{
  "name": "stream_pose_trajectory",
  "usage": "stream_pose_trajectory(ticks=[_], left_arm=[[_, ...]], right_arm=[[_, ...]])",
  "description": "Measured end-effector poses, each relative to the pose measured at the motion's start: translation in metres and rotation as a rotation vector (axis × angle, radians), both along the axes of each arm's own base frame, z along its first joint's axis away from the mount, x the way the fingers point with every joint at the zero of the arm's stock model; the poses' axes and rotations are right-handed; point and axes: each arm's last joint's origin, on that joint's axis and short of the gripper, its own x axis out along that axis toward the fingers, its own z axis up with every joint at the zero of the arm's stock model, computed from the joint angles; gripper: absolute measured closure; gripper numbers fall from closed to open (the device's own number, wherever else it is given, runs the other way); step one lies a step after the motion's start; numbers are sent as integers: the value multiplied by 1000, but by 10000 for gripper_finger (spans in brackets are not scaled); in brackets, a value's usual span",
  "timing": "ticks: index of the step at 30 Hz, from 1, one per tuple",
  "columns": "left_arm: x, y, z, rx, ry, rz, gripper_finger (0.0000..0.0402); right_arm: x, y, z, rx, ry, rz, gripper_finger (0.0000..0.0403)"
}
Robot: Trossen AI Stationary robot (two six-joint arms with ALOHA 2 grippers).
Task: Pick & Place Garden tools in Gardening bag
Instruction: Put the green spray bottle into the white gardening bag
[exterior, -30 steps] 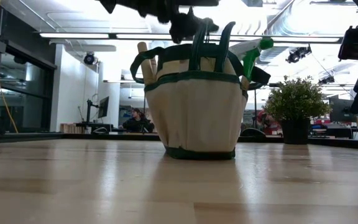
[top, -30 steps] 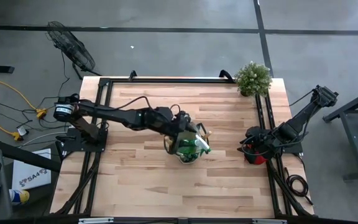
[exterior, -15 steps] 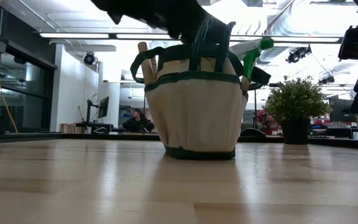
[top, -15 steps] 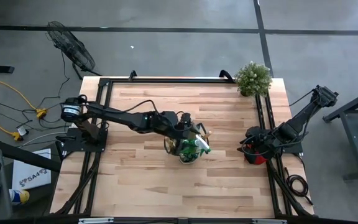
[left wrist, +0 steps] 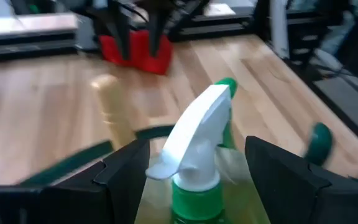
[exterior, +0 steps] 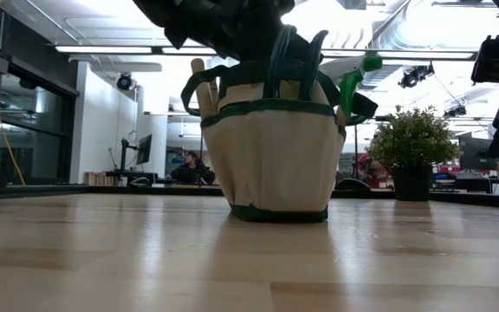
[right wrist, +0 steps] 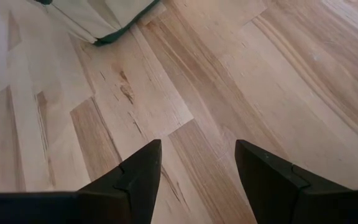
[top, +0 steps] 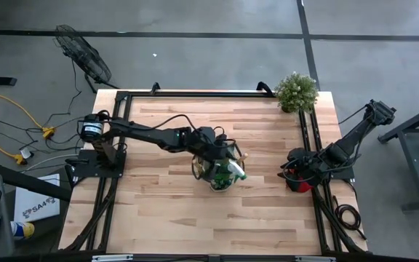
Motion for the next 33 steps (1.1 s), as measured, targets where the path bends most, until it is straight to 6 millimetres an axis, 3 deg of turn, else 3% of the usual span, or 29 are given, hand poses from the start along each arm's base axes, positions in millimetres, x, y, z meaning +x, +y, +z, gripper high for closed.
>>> stream_pose_trajectory(ticks=[13, 30, 33], left_arm=[[-3, -1, -5, -32, 60, -25, 153], [-4, 3, -7, -52, 93, -37, 355], [-7, 3, -1, -52, 80, -38, 358]], right_arm=[[0, 0, 0, 0, 0, 0, 206], [0, 0, 0, 0, 0, 0, 206], [0, 0, 0, 0, 0, 0, 206]])
